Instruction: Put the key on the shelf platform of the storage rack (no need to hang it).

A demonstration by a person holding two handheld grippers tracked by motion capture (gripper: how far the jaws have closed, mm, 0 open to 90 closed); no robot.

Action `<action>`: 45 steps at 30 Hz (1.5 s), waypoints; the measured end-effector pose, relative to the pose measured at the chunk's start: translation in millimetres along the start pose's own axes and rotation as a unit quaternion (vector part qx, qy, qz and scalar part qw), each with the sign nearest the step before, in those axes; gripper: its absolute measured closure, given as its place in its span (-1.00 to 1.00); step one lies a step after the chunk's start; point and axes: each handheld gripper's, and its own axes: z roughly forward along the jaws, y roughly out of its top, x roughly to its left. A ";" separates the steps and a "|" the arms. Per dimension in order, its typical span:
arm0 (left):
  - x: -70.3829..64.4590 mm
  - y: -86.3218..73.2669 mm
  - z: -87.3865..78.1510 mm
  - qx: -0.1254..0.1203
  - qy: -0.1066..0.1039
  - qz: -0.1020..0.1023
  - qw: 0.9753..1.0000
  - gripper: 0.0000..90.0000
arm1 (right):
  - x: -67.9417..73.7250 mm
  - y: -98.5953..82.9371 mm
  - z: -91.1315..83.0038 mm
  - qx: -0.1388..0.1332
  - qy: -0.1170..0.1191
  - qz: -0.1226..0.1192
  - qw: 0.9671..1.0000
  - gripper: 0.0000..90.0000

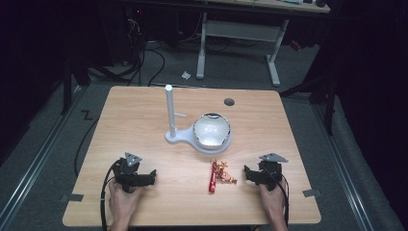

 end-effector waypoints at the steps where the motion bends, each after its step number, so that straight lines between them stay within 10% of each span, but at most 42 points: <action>1: 0.0 0.0 0.0 0.000 0.000 0.000 1.000 -0.99 | 0.0 0.0 0.0 0.000 0.000 0.000 1.000 -0.68; 26: -0.7 -0.3 0.0 -0.001 0.000 0.000 1.000 -0.99 | -7.8 -6.5 -11.6 -0.002 0.019 -0.013 1.000 -0.24; 45: -0.7 -0.3 0.0 -0.001 0.000 0.000 1.000 -0.99 | 20.1 -18.3 -39.0 -0.026 0.097 -0.072 0.992 0.07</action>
